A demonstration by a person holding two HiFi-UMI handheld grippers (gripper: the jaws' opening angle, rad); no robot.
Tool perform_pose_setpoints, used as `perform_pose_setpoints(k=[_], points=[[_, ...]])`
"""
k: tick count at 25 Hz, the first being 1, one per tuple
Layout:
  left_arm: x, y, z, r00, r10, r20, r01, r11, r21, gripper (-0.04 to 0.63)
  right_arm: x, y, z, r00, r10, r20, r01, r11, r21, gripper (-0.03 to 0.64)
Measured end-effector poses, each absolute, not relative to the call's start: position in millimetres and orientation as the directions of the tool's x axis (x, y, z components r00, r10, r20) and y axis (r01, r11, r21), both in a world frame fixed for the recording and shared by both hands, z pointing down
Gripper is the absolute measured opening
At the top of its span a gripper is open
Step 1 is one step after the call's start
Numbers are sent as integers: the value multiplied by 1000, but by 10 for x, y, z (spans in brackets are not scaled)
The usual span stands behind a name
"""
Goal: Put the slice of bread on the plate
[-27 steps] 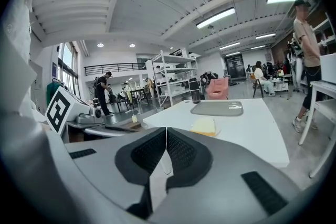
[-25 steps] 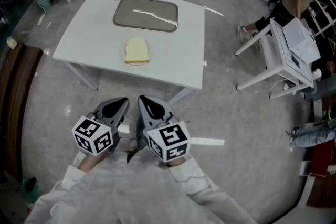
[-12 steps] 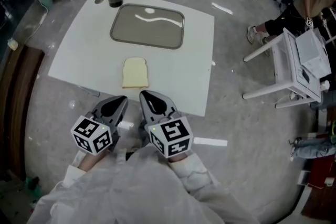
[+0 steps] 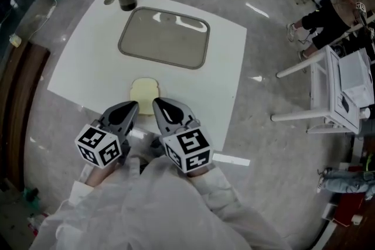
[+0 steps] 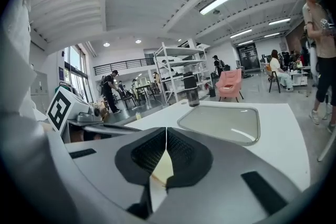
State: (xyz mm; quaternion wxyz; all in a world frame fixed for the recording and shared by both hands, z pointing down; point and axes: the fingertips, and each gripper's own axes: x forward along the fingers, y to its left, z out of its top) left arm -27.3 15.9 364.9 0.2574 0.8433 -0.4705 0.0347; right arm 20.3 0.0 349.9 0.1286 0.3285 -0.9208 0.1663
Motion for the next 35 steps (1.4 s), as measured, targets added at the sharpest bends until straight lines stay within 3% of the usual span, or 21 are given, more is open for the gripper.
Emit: perform_pose_setpoints(k=[18,35], points=[[-447,-42,3961,516,-758,400,-832,-330,447,9,287,-252,3838,-740,-527,418,-657,700,-281,15],[-759,-276,4064,559,-703,440,-808,-343,479,9,297,-475,3946,-655,-599,461,-750,590,-299,15]])
